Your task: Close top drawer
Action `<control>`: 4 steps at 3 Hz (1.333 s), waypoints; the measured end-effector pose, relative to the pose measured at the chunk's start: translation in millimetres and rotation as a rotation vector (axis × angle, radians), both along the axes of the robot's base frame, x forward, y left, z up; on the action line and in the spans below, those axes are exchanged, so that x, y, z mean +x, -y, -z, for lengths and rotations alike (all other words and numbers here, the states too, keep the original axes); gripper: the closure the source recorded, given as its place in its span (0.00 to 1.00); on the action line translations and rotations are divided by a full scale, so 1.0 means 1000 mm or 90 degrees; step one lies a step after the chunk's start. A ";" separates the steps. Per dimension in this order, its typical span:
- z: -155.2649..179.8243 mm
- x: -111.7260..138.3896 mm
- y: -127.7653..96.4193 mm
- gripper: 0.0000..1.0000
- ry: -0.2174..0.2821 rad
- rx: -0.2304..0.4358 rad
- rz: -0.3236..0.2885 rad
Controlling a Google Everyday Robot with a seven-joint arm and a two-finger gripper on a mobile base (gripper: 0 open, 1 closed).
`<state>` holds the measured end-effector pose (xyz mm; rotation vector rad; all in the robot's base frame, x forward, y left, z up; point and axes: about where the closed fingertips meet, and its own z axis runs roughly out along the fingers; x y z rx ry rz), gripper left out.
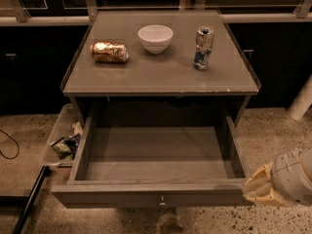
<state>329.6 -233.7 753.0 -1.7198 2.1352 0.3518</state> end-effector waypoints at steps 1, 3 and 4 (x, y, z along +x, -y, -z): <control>0.024 0.003 -0.003 1.00 0.024 0.038 0.014; 0.094 0.032 -0.029 1.00 0.055 0.127 0.010; 0.112 0.039 -0.040 1.00 0.050 0.153 -0.003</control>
Offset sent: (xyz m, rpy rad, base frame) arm 0.0391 0.0258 -0.1085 0.2136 -0.1173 -0.0565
